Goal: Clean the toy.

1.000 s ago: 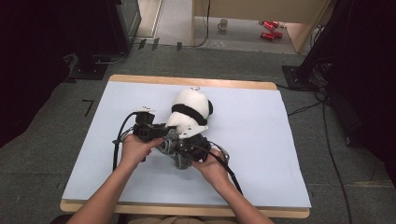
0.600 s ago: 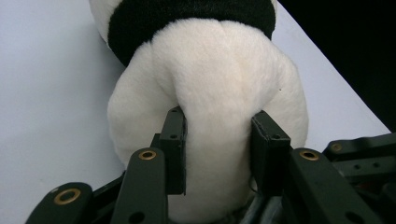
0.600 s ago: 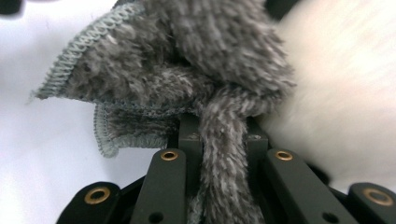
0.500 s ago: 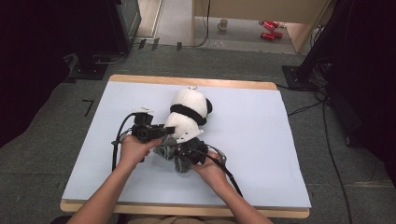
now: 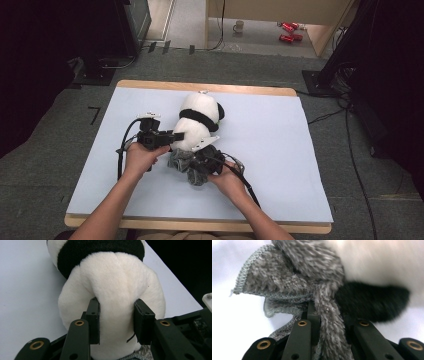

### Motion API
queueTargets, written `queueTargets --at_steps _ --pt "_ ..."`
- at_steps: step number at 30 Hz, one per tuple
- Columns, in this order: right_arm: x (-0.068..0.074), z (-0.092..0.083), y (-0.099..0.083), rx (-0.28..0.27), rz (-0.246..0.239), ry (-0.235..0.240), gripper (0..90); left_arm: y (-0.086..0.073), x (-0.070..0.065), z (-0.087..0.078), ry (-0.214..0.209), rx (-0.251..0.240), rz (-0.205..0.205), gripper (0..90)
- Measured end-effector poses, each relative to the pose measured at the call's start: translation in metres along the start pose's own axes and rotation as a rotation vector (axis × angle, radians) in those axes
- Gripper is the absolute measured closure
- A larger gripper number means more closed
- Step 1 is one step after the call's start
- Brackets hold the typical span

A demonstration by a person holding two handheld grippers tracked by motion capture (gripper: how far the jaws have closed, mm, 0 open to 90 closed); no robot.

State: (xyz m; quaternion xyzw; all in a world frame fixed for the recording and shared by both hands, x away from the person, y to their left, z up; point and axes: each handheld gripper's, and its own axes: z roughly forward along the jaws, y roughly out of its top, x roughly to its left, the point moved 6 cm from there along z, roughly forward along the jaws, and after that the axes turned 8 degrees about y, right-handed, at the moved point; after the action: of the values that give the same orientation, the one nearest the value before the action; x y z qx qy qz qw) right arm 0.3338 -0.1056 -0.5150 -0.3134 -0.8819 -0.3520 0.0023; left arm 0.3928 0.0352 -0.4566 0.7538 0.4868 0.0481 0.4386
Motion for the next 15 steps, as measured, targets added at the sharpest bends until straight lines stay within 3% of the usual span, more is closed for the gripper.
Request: queueTargets --at_steps 2,6,10,13,15 --pt "0.000 -0.006 0.002 0.007 -0.009 0.002 76.3 0.003 0.000 -0.002 0.007 -0.018 0.016 63.6" --pt "-0.003 -0.026 0.010 -0.016 -0.021 -0.007 76.3 0.009 0.002 -0.008 -0.003 -0.041 0.007 64.0" --pt "-0.008 -0.041 0.012 -0.013 -0.014 -0.009 76.3 0.013 0.015 -0.017 0.049 -0.059 0.013 64.6" --pt "-0.023 -0.054 0.008 -0.031 0.030 -0.031 76.3 0.015 0.024 -0.021 0.044 -0.069 -0.016 64.6" --pt "-0.036 -0.063 0.005 -0.046 0.064 -0.059 76.3 0.014 0.027 -0.021 0.056 -0.067 -0.002 64.6"
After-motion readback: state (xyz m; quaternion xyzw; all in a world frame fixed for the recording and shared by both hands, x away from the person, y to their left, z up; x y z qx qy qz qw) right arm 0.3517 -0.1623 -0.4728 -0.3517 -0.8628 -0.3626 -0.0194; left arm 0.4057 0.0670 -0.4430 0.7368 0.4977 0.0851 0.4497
